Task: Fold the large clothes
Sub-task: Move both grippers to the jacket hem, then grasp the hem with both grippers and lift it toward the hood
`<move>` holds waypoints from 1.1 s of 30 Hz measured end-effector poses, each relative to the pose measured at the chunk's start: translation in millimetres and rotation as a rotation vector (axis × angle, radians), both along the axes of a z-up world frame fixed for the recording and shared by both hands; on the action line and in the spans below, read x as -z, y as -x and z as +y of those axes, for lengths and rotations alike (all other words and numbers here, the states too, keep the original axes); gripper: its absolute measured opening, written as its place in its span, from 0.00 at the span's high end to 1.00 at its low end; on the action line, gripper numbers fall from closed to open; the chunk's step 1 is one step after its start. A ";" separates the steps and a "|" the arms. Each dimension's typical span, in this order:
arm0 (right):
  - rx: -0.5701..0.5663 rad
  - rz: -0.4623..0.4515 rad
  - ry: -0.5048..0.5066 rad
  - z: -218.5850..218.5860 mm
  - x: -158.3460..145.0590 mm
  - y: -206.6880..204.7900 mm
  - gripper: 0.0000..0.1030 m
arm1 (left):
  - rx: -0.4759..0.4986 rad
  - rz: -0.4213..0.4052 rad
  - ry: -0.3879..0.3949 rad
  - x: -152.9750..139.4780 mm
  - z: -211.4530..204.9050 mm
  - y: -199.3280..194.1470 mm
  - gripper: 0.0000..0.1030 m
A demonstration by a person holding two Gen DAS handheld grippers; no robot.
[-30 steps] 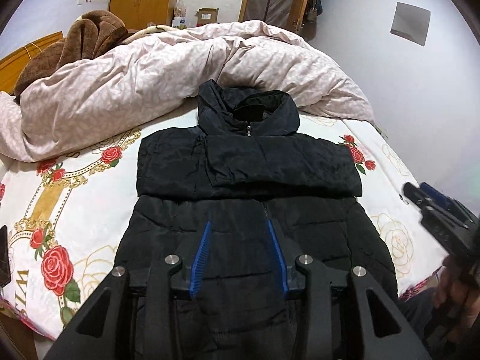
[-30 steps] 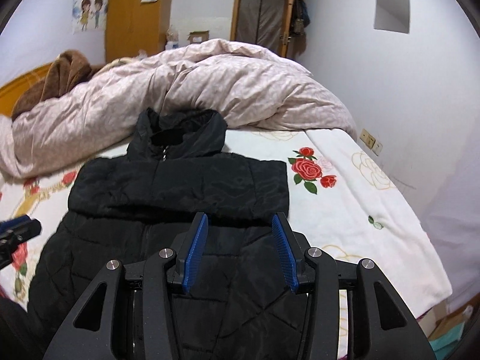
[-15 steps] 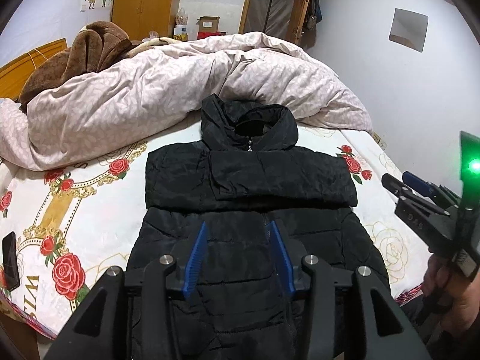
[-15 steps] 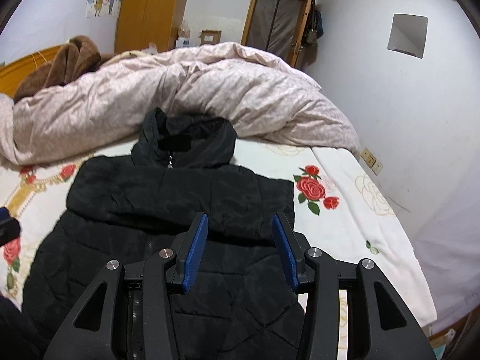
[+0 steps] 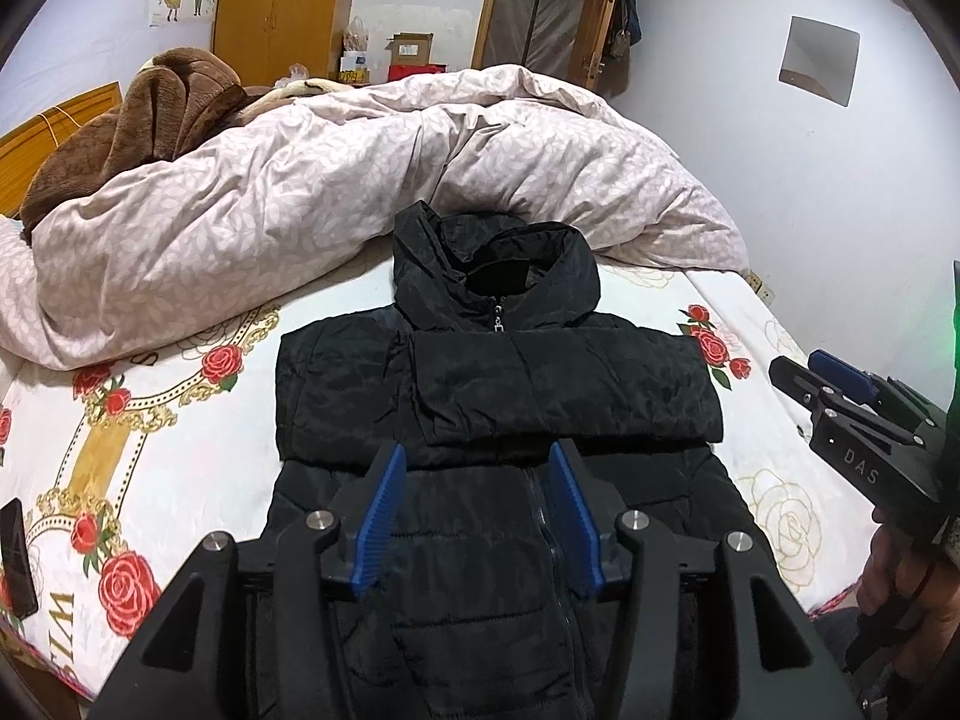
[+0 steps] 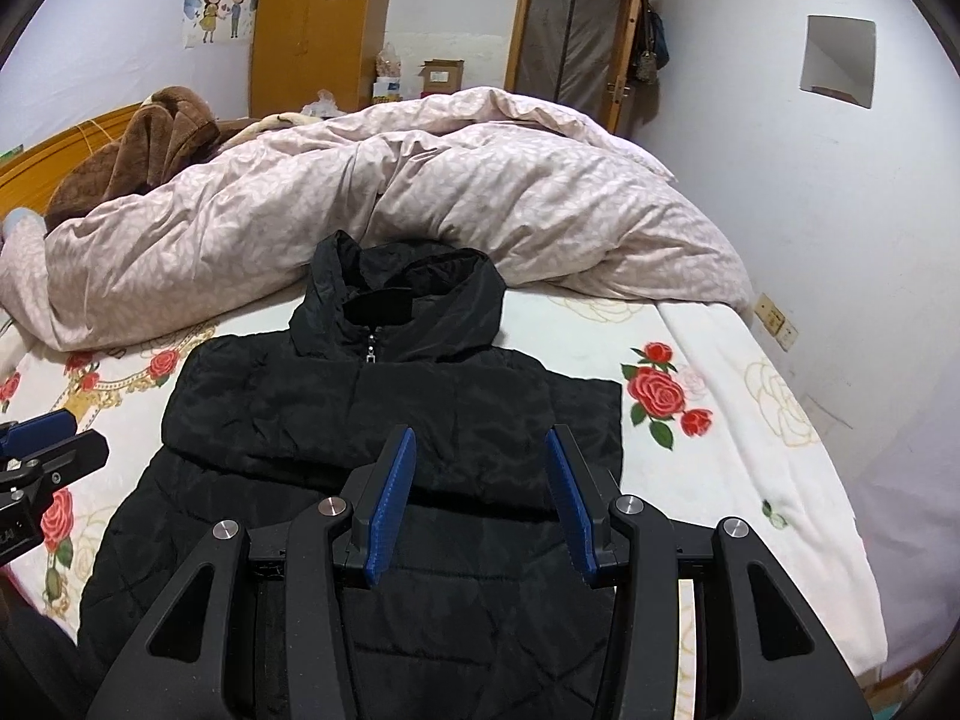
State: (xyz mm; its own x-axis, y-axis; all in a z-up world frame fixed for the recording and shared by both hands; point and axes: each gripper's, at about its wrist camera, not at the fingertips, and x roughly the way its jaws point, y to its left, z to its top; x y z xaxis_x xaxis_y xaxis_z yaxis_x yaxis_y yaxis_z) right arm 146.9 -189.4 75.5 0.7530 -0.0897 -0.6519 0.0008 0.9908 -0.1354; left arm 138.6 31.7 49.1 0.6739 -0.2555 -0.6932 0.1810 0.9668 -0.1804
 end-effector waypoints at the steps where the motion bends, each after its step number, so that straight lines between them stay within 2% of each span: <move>1: -0.004 0.006 0.000 0.3 2.8 -6.9 0.56 | 0.000 0.004 -0.001 1.6 0.1 -5.6 0.48; 6: -0.029 0.038 -0.016 -1.8 18.9 -38.5 0.56 | -0.004 0.026 -0.006 13.1 0.4 -44.0 0.47; 11: -0.063 0.098 -0.090 -15.2 39.2 -83.3 0.55 | -0.005 0.042 0.001 23.6 2.7 -92.2 0.46; 16: -0.088 0.155 -0.188 -35.9 57.6 -140.4 0.55 | -0.011 0.056 -0.004 38.1 3.8 -153.4 0.42; 22: -0.093 0.201 -0.241 -51.0 78.7 -209.2 0.55 | -0.018 0.114 0.025 62.5 3.2 -231.5 0.41; 27: -0.107 0.245 -0.260 -59.5 101.2 -270.6 0.55 | -0.033 0.147 0.029 83.5 -2.5 -297.2 0.40; 33: -0.090 0.252 -0.258 -67.5 122.3 -340.7 0.55 | -0.050 0.168 0.002 107.9 -18.8 -371.0 0.40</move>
State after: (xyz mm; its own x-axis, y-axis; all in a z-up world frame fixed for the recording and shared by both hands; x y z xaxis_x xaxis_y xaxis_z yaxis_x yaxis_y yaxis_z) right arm 487.6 -256.9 -46.9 0.5629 0.1608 -0.8107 -0.0891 0.9870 0.1339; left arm 509.5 12.9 -58.7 0.5604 -0.2265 -0.7967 0.1002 0.9734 -0.2062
